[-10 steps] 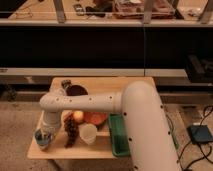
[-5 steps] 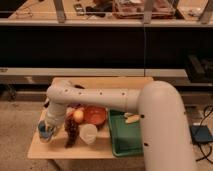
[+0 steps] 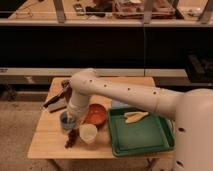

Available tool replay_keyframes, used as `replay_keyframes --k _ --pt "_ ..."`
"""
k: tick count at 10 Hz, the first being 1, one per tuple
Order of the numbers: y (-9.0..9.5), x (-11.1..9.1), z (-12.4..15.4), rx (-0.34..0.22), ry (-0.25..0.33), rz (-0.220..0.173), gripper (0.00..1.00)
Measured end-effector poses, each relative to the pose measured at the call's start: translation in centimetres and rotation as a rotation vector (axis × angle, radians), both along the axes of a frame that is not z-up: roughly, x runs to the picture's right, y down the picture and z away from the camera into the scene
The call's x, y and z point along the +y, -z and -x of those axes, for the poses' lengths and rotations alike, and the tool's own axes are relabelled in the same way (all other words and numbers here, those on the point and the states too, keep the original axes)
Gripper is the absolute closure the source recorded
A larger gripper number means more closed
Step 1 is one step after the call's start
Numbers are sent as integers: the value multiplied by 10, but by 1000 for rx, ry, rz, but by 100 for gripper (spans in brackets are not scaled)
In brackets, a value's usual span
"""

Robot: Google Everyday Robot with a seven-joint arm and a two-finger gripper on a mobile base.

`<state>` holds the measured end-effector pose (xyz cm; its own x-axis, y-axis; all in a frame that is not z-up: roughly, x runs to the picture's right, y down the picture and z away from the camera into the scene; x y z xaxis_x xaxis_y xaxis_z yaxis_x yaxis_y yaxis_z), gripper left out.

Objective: Stack cups into tray

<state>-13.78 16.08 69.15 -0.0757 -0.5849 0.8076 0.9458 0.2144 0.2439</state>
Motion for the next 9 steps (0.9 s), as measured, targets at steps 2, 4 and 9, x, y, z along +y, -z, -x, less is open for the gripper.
replay_keyframes --k 2,4,9 --pt "3 4 -56 74 -21 30 100" --pt "3 12 -103 140 -53 66 100" --pt "2 24 -151 210 -85 118 100"
